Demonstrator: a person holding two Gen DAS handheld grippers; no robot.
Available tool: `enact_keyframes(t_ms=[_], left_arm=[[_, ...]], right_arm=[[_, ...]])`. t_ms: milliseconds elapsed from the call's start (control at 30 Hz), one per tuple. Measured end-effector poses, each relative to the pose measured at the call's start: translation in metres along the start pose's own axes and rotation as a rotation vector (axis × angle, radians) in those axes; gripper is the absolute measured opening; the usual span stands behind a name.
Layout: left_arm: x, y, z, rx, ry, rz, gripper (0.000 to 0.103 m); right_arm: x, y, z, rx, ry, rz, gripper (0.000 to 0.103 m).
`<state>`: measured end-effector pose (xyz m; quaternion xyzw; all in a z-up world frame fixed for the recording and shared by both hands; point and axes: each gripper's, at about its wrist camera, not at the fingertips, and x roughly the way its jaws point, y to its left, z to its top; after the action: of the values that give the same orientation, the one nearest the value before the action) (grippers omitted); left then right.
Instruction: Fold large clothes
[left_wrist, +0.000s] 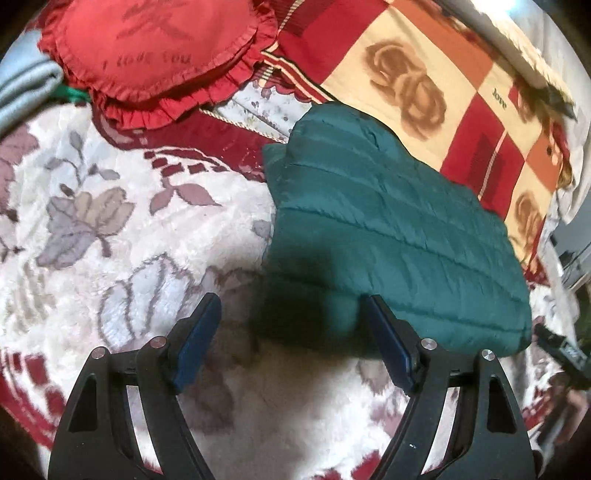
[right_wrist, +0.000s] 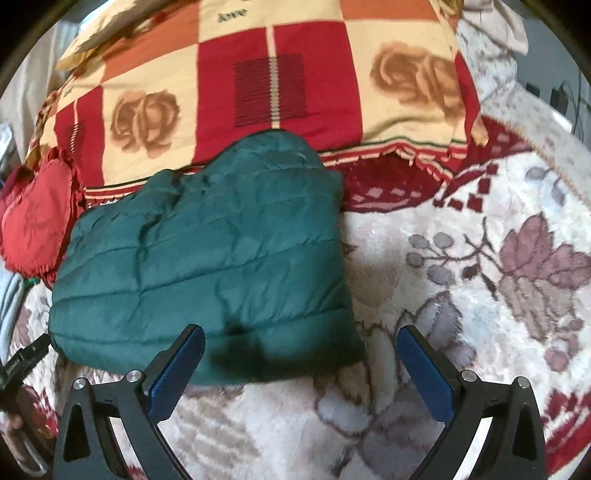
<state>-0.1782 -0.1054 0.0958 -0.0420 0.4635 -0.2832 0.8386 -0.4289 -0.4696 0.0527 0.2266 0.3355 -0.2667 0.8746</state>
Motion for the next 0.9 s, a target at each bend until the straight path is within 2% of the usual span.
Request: enact_keyframes(t_ms=[133,300,400,500,600,633,667,700,733,767,833,900], left_arm=[[0.017,0.009,0.010,-0.048,0.020,-0.071,0.081],[0.035,0.003,0.019,-0.052,0.054,-0.146,0.081],[0.045,-0.001,0.020,-0.057,0.073,-0.146,0.090],[0.053,-0.003,0.021,-0.059,0.084,-0.158,0.090],[0.057,-0.008,0.021,-0.054,0.089,-0.148,0.090],[0.057,-0.010,0.021,-0.045,0.092,-0.147,0.090],[0.057,-0.012,0.020,-0.032,0.093,-0.148,0.088],[0.056,-0.013,0.020,-0.022,0.090,-0.149,0.079],[0.053,-0.015,0.019,-0.006,0.085,-0.153,0.070],[0.050,-0.016,0.019,0.007,0.081,-0.152,0.065],[0.039,-0.019,0.020,0.031,0.073,-0.155,0.045],[0.029,-0.016,0.022,0.021,0.077,-0.179,0.037]], right_arm=[[0.019,-0.004,0.009,0.008,0.016,0.076,0.103],[0.049,-0.001,0.014,0.012,0.073,0.172,0.103],[0.058,0.000,0.016,0.036,0.075,0.191,0.103],[0.063,-0.003,0.017,0.083,0.083,0.213,0.103],[0.063,-0.001,0.017,0.071,0.085,0.215,0.103],[0.062,0.000,0.017,0.065,0.084,0.220,0.097],[0.060,0.001,0.017,0.057,0.079,0.219,0.085],[0.055,0.001,0.017,0.049,0.063,0.215,0.077],[0.050,0.000,0.017,0.046,0.045,0.211,0.060],[0.042,-0.002,0.017,0.048,0.027,0.209,0.046],[0.032,-0.006,0.019,0.068,0.013,0.232,0.036],[0.023,-0.007,0.019,0.076,0.005,0.256,0.032]])
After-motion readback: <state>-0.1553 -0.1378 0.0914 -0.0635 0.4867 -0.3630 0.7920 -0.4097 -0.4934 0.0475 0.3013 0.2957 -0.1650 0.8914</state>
